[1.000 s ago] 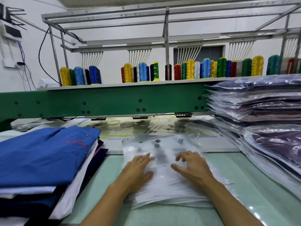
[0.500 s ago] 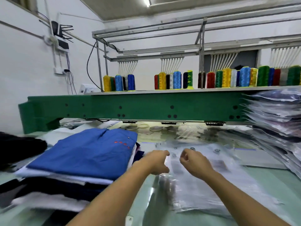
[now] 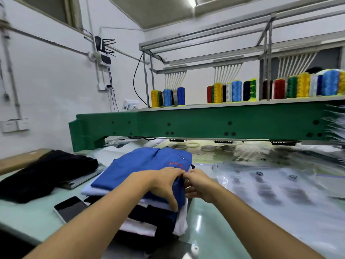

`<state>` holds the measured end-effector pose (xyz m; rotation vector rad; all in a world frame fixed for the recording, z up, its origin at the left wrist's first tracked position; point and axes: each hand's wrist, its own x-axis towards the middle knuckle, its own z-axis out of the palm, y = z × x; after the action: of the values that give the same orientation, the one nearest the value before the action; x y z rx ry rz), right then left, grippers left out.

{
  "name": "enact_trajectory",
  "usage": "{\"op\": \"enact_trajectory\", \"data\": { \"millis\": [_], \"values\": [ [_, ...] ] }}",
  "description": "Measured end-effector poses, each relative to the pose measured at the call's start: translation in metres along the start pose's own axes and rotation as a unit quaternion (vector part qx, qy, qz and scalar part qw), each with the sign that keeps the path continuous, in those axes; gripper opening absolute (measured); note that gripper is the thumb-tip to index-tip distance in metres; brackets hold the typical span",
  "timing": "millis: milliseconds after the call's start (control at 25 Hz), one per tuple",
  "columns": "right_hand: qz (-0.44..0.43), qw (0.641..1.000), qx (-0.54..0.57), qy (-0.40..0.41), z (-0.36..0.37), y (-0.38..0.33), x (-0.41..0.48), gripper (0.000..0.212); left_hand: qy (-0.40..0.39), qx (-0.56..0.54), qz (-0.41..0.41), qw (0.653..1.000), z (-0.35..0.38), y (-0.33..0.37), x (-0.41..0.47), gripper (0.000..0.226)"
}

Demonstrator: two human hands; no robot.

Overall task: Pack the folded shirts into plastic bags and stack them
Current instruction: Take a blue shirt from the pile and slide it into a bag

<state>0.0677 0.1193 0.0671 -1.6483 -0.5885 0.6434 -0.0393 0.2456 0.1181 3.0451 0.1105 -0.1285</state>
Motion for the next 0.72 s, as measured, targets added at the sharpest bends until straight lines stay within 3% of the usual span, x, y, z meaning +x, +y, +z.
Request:
{"op": "enact_trajectory", "data": {
  "millis": [80, 200, 240, 400, 520, 640, 720],
  "values": [
    [0.005, 0.999, 0.044, 0.011, 0.004, -0.002, 0.004, 0.01, 0.038, 0.028, 0.005, 0.999, 0.005, -0.004, -0.007, 0.072],
    [0.004, 0.996, 0.087, 0.033, 0.008, -0.006, 0.007, 0.007, 0.165, 0.013, 0.023, 0.986, 0.005, -0.011, -0.014, 0.022],
    [0.0, 0.996, 0.076, 0.048, 0.008, -0.008, 0.008, 0.007, 0.207, -0.023, 0.02, 0.978, 0.002, -0.014, -0.016, 0.018],
    [-0.052, 0.985, 0.102, 0.13, 0.01, -0.015, 0.016, 0.018, 0.328, -0.126, -0.061, 0.934, -0.01, -0.03, -0.024, 0.042],
    [-0.041, 0.985, 0.141, 0.088, 0.026, -0.03, 0.022, 0.04, 0.397, -0.164, -0.07, 0.9, -0.013, -0.034, -0.025, 0.038],
    [0.024, 0.975, 0.219, 0.038, 0.039, -0.04, 0.036, 0.064, 0.334, -0.13, 0.028, 0.933, -0.005, -0.034, -0.028, 0.011],
    [0.035, 0.977, 0.205, 0.055, 0.043, -0.042, 0.044, 0.072, 0.22, -0.091, 0.023, 0.971, 0.002, -0.041, -0.041, 0.04]
  ]
}}
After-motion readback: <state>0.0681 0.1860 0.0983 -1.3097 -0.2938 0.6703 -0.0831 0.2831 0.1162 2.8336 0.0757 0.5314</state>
